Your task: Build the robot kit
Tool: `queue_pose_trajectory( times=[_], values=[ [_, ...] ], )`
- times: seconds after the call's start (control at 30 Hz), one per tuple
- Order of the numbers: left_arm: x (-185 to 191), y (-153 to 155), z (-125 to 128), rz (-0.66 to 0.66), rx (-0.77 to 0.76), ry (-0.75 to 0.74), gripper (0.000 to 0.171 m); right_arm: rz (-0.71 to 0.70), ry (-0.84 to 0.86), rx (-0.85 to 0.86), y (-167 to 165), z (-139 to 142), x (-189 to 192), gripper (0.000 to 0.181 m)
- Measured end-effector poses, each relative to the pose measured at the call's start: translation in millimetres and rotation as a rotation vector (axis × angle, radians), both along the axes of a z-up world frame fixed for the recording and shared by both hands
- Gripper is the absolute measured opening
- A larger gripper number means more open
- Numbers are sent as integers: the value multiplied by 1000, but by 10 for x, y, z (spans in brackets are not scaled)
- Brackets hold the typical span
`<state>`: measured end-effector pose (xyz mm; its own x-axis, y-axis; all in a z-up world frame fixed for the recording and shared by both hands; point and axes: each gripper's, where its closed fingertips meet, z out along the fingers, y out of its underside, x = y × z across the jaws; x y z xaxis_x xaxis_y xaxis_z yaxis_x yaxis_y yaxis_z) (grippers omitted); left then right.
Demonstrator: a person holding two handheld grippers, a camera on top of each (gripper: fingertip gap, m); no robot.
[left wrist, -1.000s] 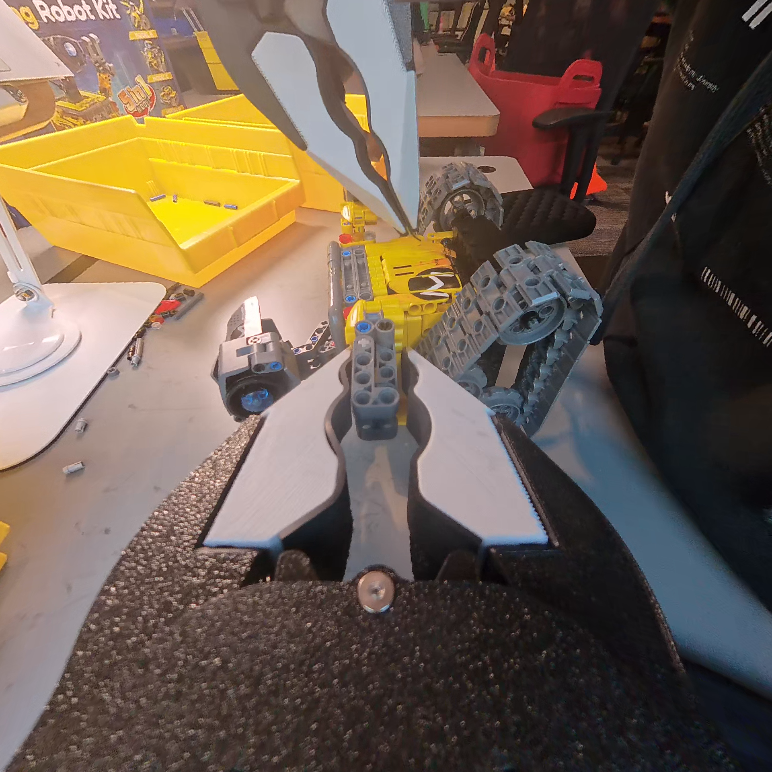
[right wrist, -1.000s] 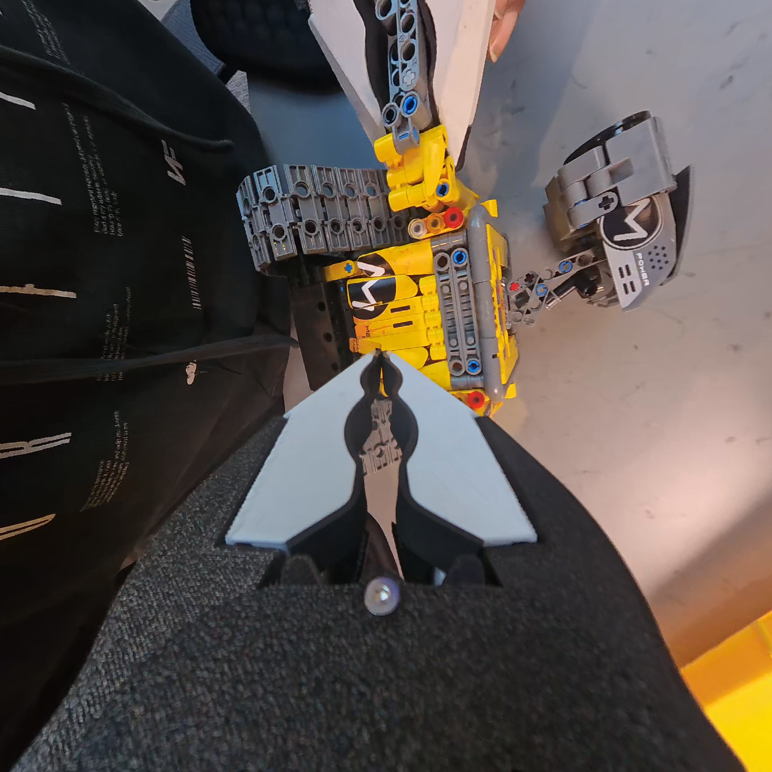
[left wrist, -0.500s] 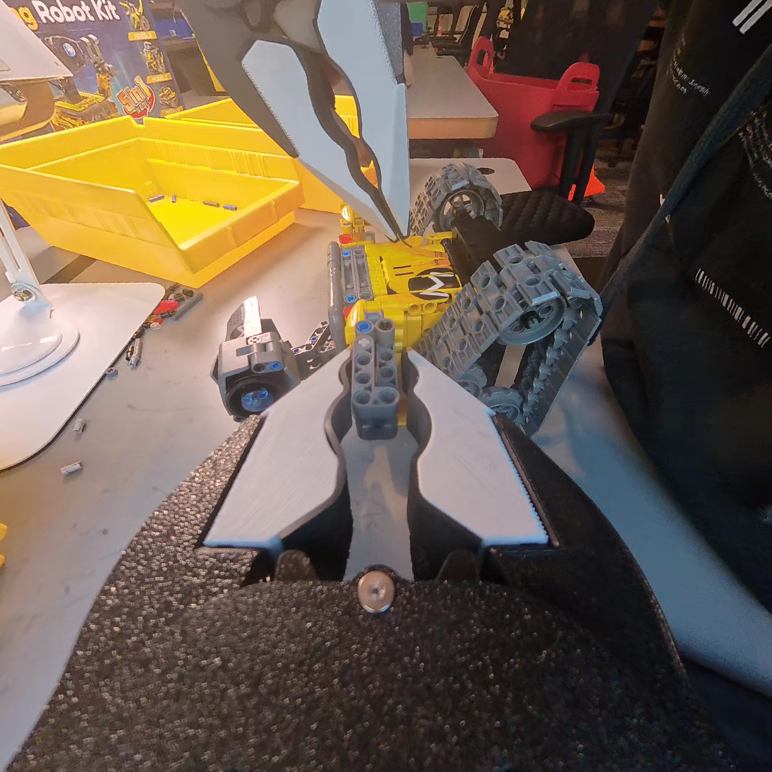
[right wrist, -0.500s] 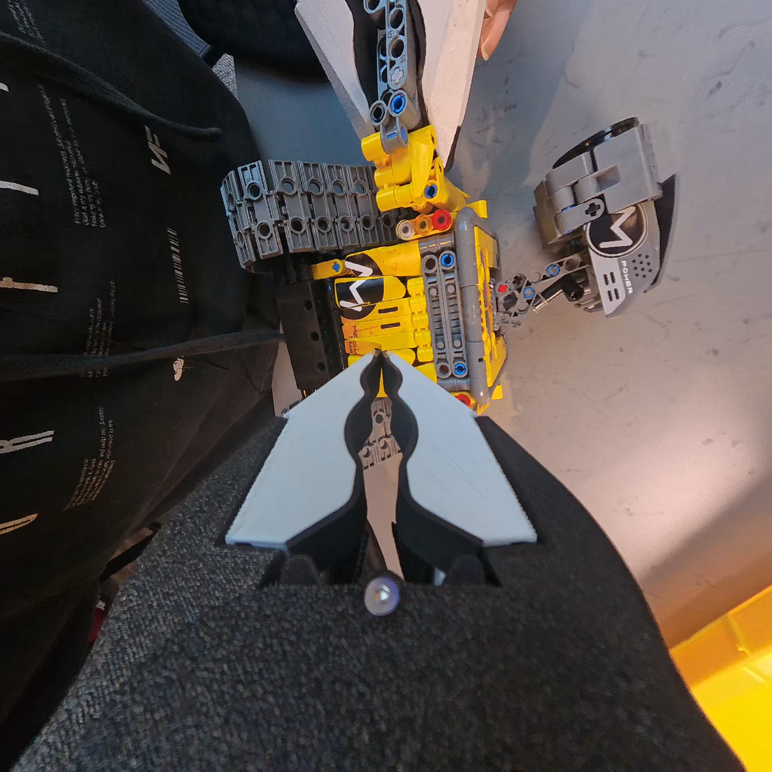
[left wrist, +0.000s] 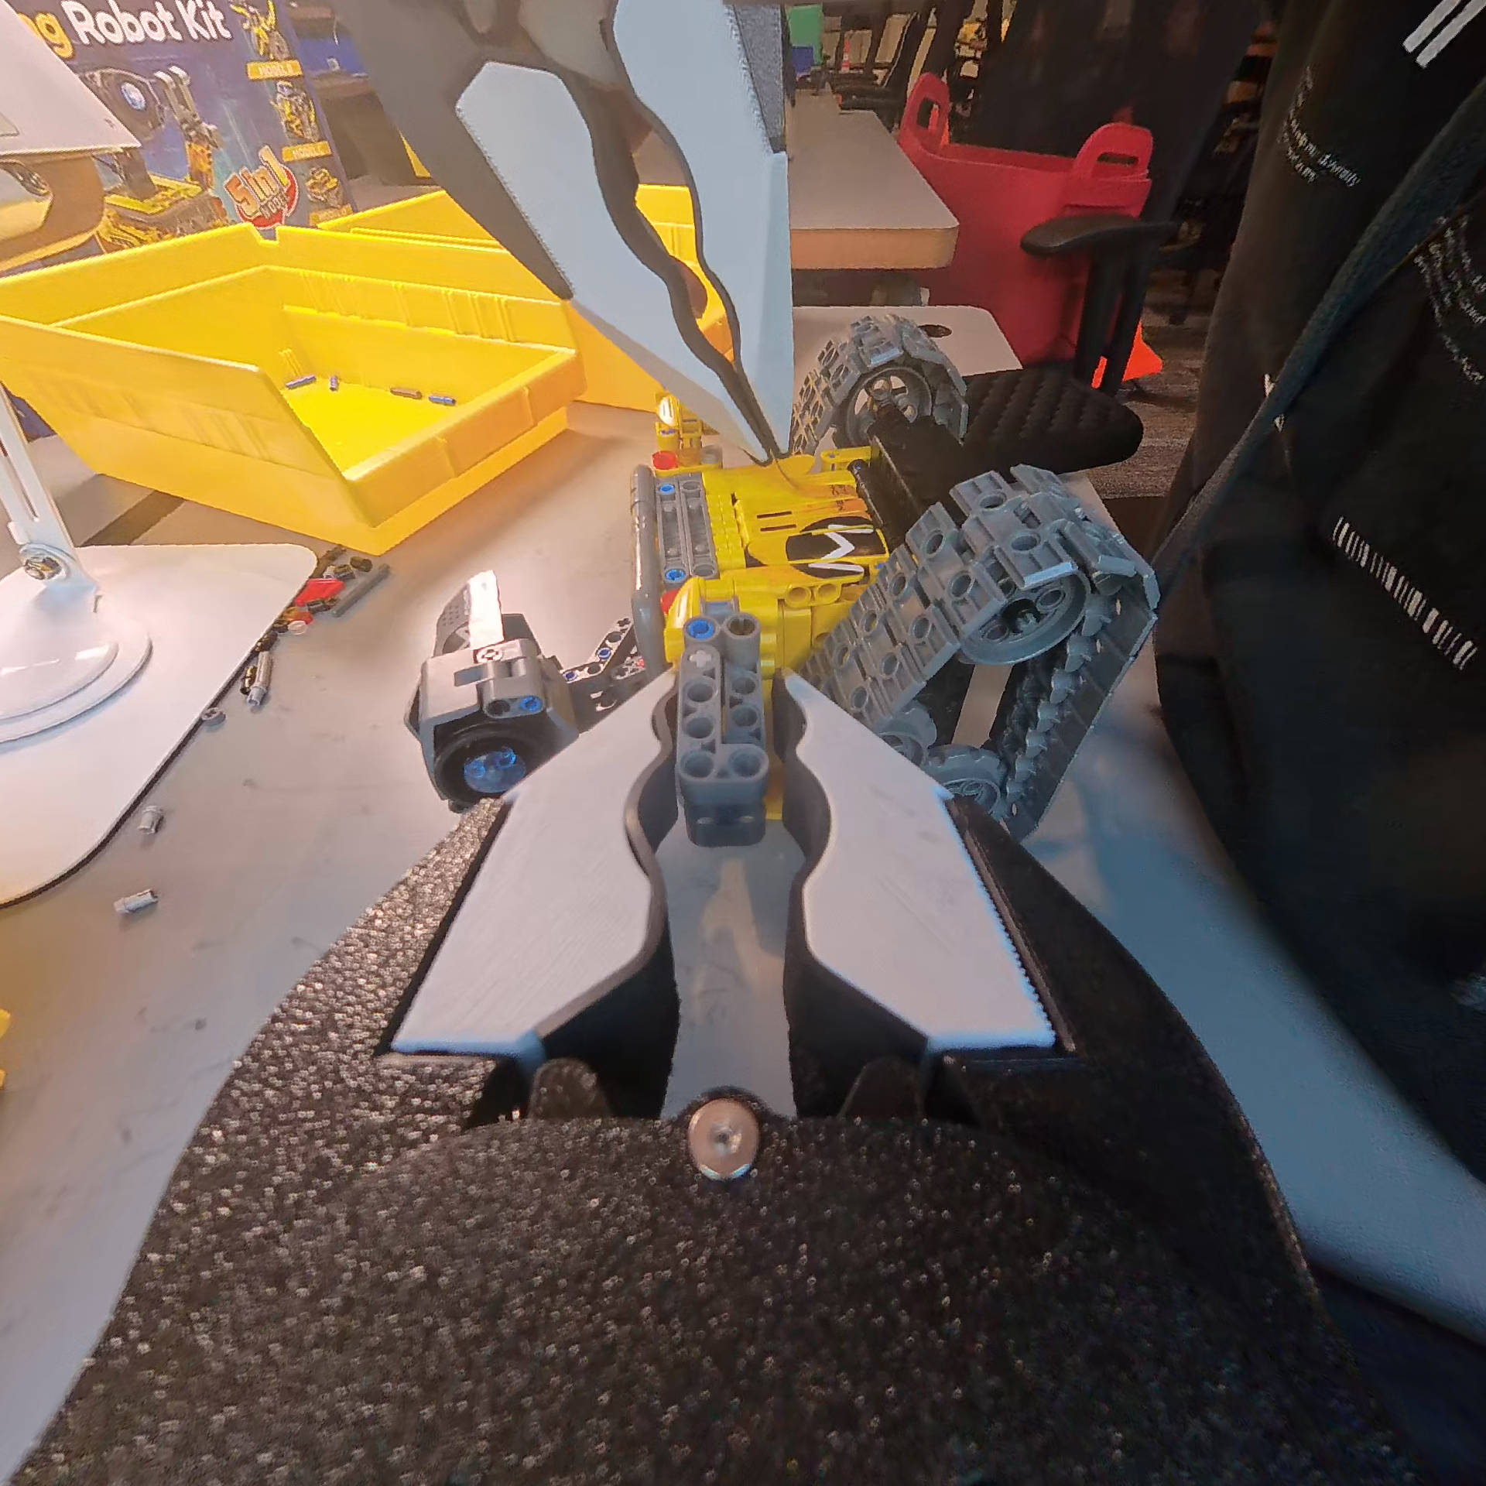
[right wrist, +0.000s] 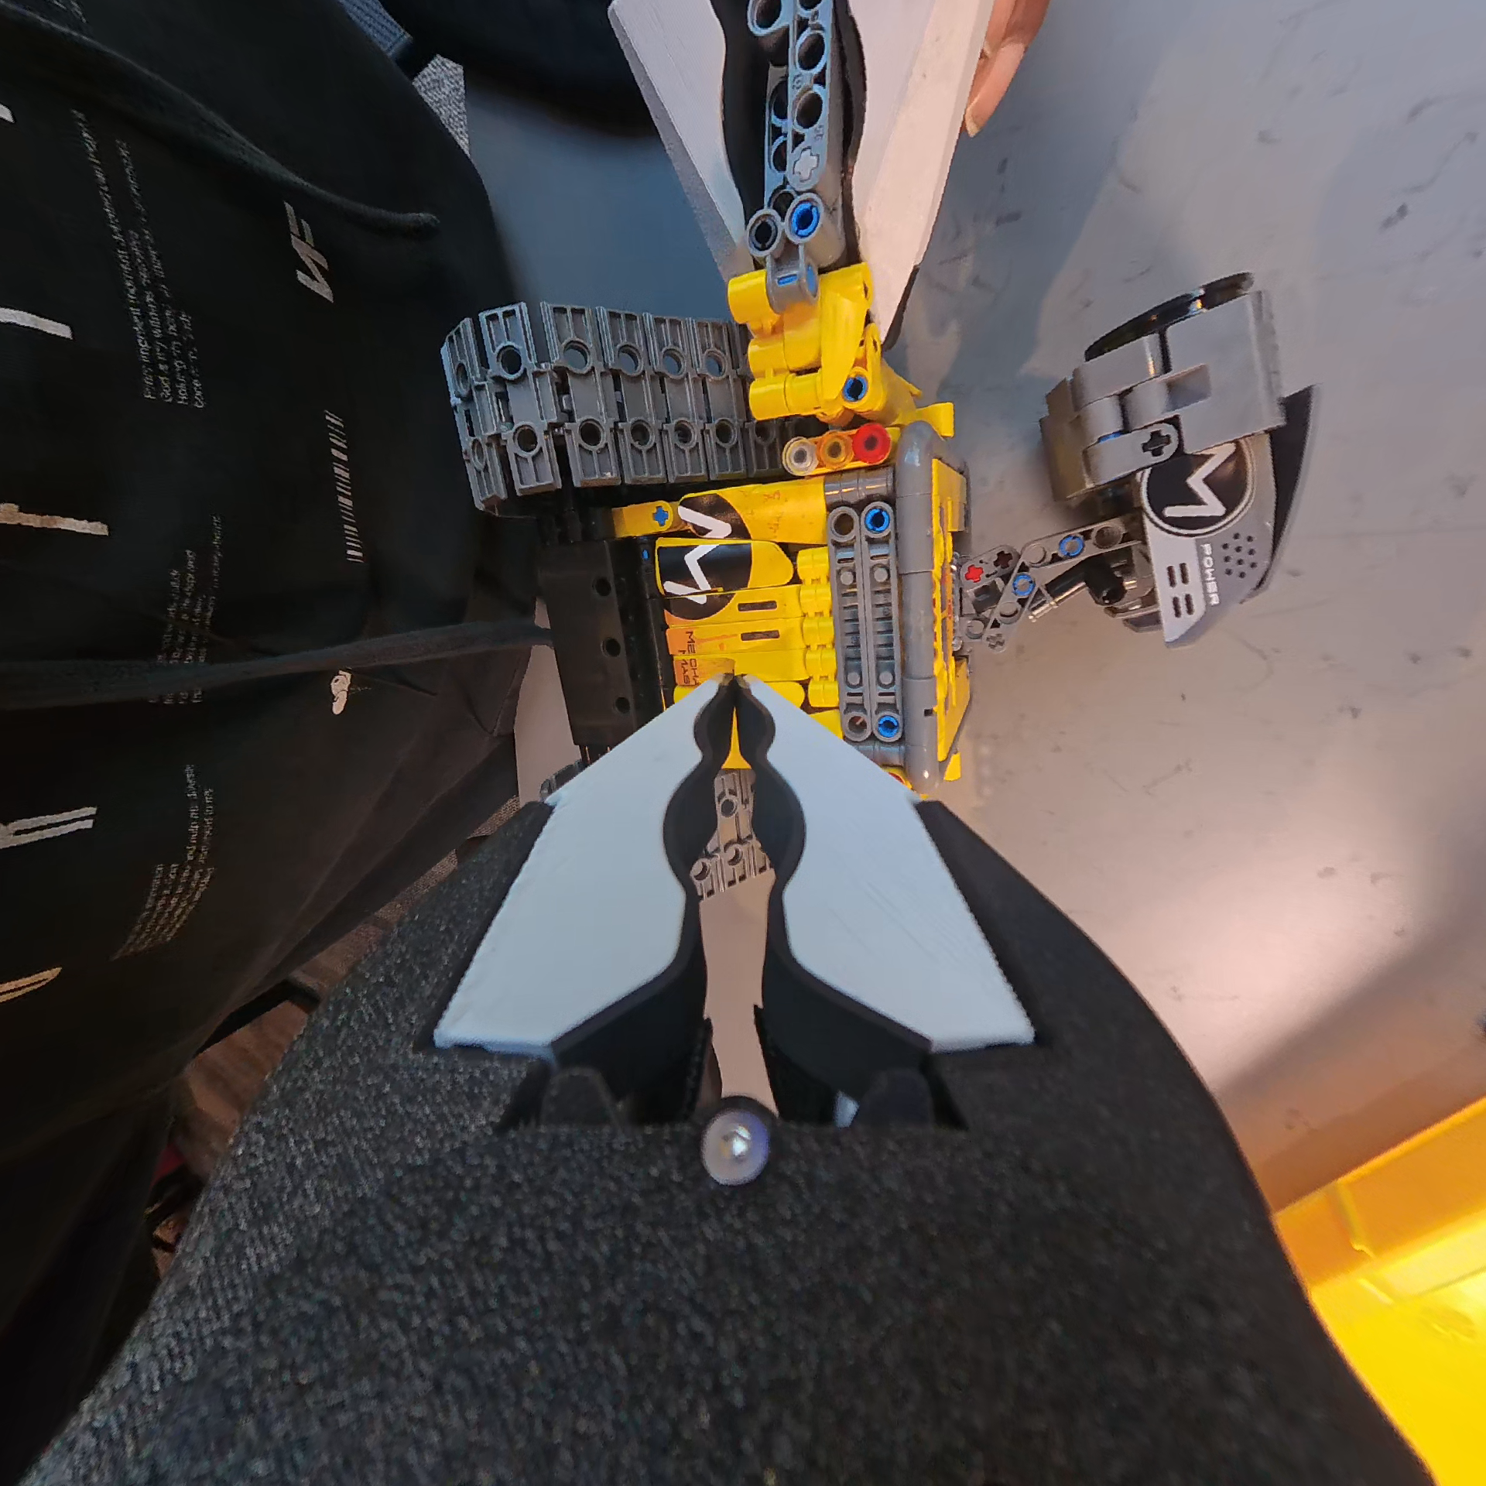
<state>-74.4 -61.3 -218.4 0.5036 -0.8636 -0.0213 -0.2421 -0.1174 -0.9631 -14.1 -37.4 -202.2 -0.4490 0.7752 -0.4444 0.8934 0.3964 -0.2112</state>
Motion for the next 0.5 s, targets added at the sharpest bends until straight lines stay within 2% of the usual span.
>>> queue_pose_trajectory(
  times=[0.17,0.37,0.5],
  values=[
    [-1,1,-2,0,-1,-1,19,-1,5,-12,-22,44,10,0],
    [-2,3,-3,1,0,1,19,-5,46,-61,-101,296,6,0],
    [-1,1,-4,2,2,5,19,-14,7,-69,-79,202,52,0]
  ],
)
